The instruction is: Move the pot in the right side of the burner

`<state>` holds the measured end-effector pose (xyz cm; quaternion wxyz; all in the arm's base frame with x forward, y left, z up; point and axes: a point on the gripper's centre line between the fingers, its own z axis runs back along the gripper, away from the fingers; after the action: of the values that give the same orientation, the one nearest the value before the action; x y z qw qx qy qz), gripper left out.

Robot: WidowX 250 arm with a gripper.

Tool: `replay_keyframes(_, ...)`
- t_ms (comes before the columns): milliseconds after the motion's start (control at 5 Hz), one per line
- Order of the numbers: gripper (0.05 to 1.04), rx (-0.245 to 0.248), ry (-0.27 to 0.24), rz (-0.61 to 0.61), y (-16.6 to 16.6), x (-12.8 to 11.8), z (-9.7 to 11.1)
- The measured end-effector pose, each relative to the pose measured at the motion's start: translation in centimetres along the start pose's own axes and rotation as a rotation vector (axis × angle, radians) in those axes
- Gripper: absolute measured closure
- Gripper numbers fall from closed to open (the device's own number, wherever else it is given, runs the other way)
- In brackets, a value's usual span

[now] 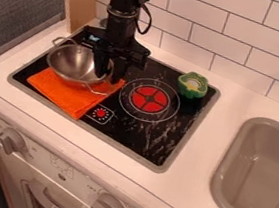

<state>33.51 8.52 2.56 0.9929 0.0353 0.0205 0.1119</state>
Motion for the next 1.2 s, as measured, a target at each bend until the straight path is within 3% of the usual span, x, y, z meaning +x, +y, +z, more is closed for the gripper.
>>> replay_keyframes(200, 0.946, -0.014, -0.035, -0.016, -0.1, -0.3, 1.8)
replay_keyframes(400, 1.014, -0.039, -0.104, -0.006, -1.2, -2.2, 5.6)
replay_keyframes(600, 1.018, -0.062, -0.16, -0.071, -4.0, -5.7, 8.2)
replay_keyframes(800, 1.018, -0.07, -0.143, -0.146, -6.1, -8.4, 7.7)
replay_keyframes(1200, 1.019, -0.036, -0.11, -0.254, -9.5, -9.8, 4.9)
